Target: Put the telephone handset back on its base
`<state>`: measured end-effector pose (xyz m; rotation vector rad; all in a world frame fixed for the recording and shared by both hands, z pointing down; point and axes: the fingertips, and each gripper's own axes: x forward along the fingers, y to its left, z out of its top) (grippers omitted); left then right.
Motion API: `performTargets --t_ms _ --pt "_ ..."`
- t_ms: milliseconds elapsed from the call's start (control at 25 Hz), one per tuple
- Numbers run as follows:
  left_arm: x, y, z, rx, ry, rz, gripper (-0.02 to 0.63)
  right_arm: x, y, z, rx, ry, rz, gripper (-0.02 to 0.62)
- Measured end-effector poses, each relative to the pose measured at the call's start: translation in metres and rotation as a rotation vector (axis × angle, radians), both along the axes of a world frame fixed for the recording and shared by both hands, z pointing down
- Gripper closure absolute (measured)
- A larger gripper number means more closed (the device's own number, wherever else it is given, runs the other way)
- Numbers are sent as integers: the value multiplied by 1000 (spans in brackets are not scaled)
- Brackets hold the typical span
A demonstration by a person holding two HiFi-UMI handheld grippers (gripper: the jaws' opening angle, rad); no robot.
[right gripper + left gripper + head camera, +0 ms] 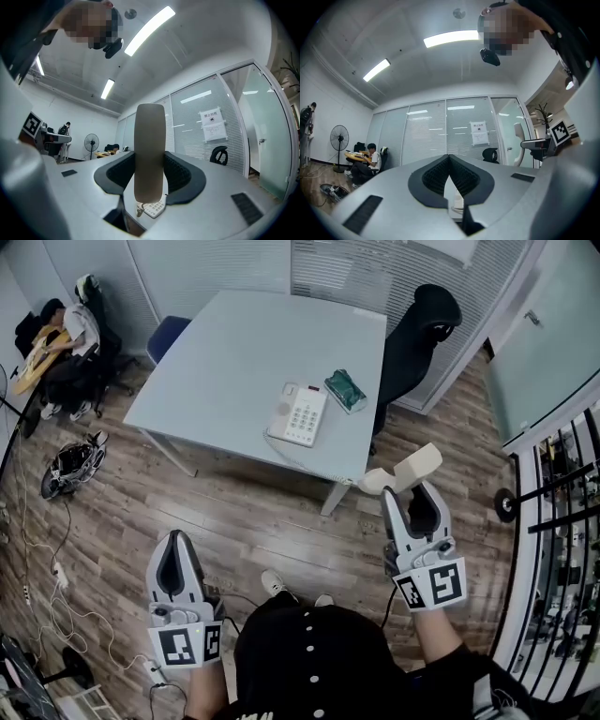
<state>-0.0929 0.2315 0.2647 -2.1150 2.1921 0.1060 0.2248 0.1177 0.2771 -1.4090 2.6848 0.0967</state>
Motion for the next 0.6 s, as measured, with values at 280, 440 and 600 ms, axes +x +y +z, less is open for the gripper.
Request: performTargets --t_ms 280,440,600 --pt "-25 -20 0 10 7 2 591 -23 -20 -2 9 6 5 385" --pt "-41 -29 1 22 10 4 592 -38 -27 -3 19 11 10 385" --pt "-57 -33 -2 36 16 9 592 -54 -30 -8 31 13 14 385"
